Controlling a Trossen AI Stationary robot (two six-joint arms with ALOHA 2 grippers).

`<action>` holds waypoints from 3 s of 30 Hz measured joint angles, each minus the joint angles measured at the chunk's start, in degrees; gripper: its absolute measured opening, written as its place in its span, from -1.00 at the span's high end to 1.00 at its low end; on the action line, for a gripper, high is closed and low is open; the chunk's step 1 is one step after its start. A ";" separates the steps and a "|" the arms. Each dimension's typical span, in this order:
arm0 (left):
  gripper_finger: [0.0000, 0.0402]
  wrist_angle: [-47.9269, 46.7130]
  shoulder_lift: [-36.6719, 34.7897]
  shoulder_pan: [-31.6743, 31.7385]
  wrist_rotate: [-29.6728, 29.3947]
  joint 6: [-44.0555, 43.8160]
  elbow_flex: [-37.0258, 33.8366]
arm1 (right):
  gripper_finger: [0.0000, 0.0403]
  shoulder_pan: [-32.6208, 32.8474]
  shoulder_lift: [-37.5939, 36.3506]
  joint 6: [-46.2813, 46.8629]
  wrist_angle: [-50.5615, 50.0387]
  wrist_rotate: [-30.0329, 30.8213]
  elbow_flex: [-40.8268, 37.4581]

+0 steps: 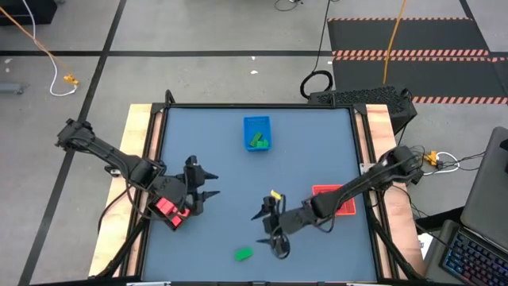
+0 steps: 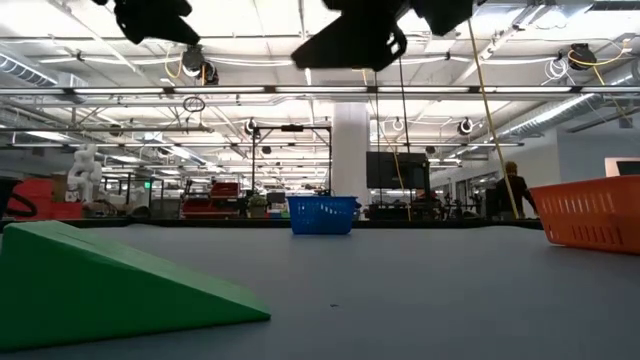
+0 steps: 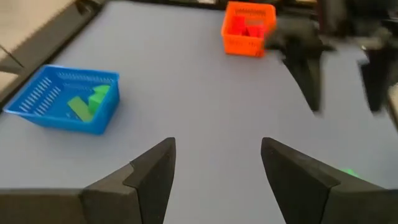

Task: Sort & place blocks by color
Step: Put the green block into the blue bin

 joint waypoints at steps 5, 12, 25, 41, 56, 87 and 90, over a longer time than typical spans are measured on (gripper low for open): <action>-0.19 5.82 2.50 0.21 -4.72 0.32 0.00 | -0.68 1.63 7.13 -0.19 -0.14 -0.12 6.08; -0.19 17.30 8.46 -0.48 -5.59 0.23 0.00 | -0.68 2.61 14.95 -0.14 -0.88 -3.15 14.32; -0.19 20.36 14.92 -3.21 -5.44 -4.32 -0.02 | -0.68 3.79 24.79 1.37 -1.50 -4.83 20.08; -0.19 23.95 14.88 -3.85 -5.49 -1.82 0.00 | -0.52 2.92 27.31 2.77 -2.24 -2.82 20.08; -0.19 23.64 14.88 -3.80 -5.50 -1.45 0.00 | 0.42 3.00 27.27 2.15 -3.38 -3.06 20.08; -0.19 23.73 14.81 -3.80 -5.49 -1.87 0.00 | 0.42 1.88 18.46 0.61 -18.34 -2.23 19.99; -0.19 23.89 14.81 -3.80 -5.46 -1.89 0.00 | 0.42 0.66 16.69 0.61 -22.18 -1.12 19.99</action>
